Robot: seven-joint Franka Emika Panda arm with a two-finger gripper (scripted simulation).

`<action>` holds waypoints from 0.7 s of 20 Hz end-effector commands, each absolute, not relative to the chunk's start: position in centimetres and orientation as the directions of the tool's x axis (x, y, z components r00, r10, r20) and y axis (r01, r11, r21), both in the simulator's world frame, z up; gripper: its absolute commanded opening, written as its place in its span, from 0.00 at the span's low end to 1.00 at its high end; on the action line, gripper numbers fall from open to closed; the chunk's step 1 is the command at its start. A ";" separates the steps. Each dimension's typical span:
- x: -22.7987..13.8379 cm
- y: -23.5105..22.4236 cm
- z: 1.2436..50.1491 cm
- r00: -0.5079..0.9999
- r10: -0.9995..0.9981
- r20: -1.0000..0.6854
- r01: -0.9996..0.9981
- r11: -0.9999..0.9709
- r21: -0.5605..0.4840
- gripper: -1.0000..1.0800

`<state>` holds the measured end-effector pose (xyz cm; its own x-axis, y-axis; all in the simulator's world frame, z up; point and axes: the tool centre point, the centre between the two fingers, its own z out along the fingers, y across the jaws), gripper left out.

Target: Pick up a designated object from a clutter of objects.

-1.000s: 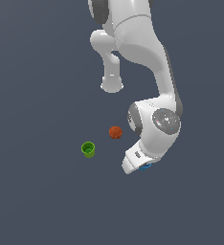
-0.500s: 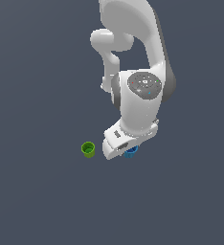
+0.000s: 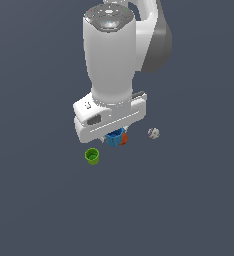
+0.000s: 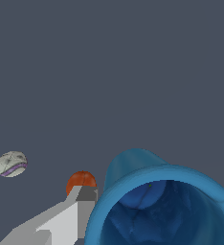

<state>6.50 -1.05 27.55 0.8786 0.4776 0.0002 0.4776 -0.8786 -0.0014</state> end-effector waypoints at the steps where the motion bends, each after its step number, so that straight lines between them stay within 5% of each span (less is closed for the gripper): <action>1: 5.9 -2.9 30.1 0.878 0.478 0.001 0.478 -0.878 -0.002 0.00; 14: 4.1 -11.1 41.0 0.879 0.478 0.001 0.478 -0.879 -0.001 0.00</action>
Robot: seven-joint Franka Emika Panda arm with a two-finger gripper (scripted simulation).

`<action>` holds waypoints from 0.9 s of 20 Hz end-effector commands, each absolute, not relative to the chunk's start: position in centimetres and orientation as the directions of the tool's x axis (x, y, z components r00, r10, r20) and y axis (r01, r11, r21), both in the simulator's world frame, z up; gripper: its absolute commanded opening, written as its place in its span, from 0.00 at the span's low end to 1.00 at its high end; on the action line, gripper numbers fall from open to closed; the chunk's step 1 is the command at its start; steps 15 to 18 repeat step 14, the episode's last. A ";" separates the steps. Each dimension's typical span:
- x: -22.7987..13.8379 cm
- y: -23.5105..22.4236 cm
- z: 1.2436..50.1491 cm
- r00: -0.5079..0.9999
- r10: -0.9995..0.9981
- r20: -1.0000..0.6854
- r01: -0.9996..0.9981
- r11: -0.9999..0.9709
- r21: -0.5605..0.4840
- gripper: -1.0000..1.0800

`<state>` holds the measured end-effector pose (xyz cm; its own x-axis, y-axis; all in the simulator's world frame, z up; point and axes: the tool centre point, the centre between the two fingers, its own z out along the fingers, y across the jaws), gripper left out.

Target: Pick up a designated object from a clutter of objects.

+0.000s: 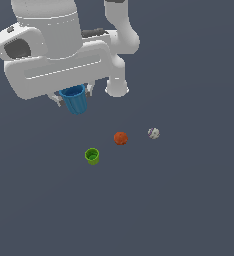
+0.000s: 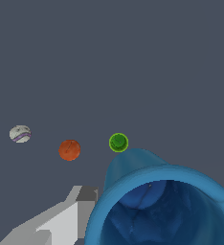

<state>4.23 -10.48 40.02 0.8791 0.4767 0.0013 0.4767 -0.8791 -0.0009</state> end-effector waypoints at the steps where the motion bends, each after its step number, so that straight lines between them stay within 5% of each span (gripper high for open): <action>1: 4.0 -11.5 41.4 0.879 0.478 0.001 0.478 -0.879 -0.001 0.00; 18: 4.0 -12.9 43.2 0.879 0.477 0.000 0.477 -0.879 0.000 0.00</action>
